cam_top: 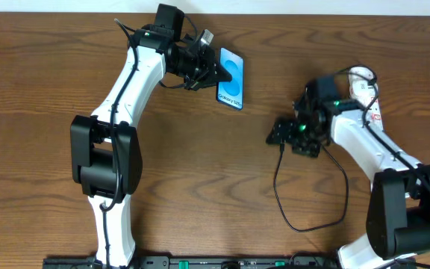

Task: Plug charger to phone and switch on socket
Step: 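Lower the right gripper to the black cable's USB-C plug and grasp it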

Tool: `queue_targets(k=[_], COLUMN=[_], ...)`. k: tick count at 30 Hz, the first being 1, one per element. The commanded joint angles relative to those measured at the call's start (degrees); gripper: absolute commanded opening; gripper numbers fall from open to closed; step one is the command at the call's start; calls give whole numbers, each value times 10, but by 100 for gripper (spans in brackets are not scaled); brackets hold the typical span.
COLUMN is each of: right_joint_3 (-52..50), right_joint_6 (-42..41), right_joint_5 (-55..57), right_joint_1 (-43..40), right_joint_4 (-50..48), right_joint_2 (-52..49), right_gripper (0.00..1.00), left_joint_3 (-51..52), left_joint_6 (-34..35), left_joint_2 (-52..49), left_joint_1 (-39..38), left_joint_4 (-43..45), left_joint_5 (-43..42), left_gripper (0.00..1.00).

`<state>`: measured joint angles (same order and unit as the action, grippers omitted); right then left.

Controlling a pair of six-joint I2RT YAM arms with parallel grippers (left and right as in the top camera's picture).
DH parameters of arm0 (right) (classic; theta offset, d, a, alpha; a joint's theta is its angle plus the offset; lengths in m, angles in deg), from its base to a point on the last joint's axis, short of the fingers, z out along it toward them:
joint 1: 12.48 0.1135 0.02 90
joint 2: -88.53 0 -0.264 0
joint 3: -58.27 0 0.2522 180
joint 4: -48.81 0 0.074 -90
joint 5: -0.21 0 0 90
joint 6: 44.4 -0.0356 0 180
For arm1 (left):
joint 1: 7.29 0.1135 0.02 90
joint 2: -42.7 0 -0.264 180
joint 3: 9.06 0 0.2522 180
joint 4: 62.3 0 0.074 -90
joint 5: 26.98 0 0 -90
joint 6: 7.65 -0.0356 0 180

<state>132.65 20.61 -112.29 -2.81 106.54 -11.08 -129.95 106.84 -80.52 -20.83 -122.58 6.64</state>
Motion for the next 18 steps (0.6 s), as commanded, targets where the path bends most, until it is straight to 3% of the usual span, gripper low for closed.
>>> queue_targets(k=[1,9,18], right_joint_3=[-19,-23,-23], right_joint_6=[-39,-42,-55], right_joint_5=[17,53,81], right_joint_1=[5,9,35], right_joint_4=[-6,-19,-33], right_joint_2=[6,5,-15], right_gripper=[77,58,57], left_joint_3=[0,0,0], left_joint_6=[-16,-16,-16], left_joint_2=[20,20,20], left_joint_1=[2,2,2], left_joint_4=[-2,-2,-2], left_joint_5=[-7,1,1], left_gripper=[7,7,7])
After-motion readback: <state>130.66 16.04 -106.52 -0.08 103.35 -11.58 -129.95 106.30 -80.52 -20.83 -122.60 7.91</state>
